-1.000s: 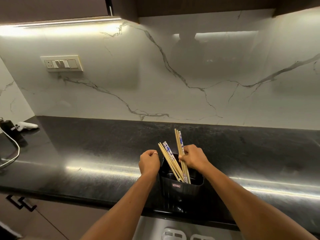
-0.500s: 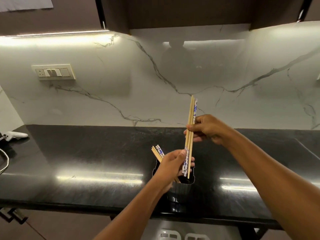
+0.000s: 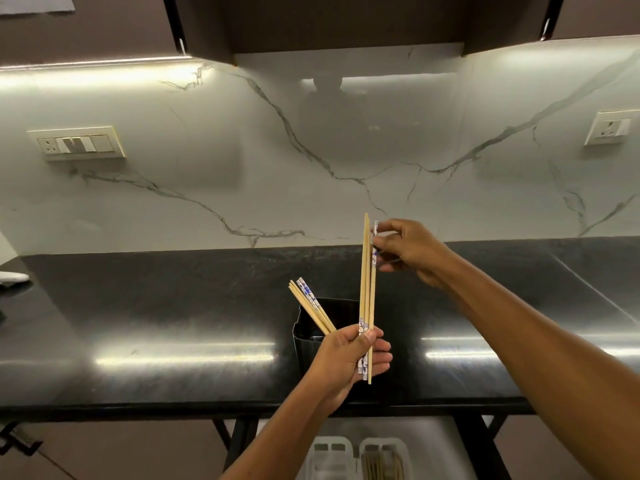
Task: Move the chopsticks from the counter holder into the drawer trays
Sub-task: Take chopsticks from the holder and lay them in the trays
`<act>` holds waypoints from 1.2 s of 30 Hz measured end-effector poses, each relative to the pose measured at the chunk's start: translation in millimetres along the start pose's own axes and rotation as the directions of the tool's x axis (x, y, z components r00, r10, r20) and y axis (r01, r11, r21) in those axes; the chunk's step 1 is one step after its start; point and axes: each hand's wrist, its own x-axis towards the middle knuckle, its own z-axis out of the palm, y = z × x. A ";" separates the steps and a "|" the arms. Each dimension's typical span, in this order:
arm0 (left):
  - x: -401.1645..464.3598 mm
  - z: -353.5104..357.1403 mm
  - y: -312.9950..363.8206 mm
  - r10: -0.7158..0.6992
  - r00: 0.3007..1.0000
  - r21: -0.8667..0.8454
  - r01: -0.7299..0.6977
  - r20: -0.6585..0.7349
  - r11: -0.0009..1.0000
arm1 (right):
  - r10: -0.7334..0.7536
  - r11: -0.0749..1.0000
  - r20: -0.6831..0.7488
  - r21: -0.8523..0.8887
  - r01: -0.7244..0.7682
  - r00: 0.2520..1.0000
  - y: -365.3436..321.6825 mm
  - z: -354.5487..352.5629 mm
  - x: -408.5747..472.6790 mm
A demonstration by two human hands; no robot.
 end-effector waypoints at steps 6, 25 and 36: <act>-8.1 -8.4 -5.4 -0.027 0.999 -0.071 0.023 -0.047 0.997 | -0.065 0.997 -0.090 0.030 0.068 0.994 -24.5 -6.5 -7.0; 27.6 10.0 58.3 0.066 0.983 -0.470 -0.142 -0.174 0.871 | -0.259 0.964 -0.528 -0.087 0.252 0.809 60.2 78.4 -91.3; 33.4 6.9 24.9 0.191 0.959 0.009 -0.193 -0.209 0.981 | -0.183 0.974 -0.417 -0.201 0.106 0.891 79.9 58.4 -82.3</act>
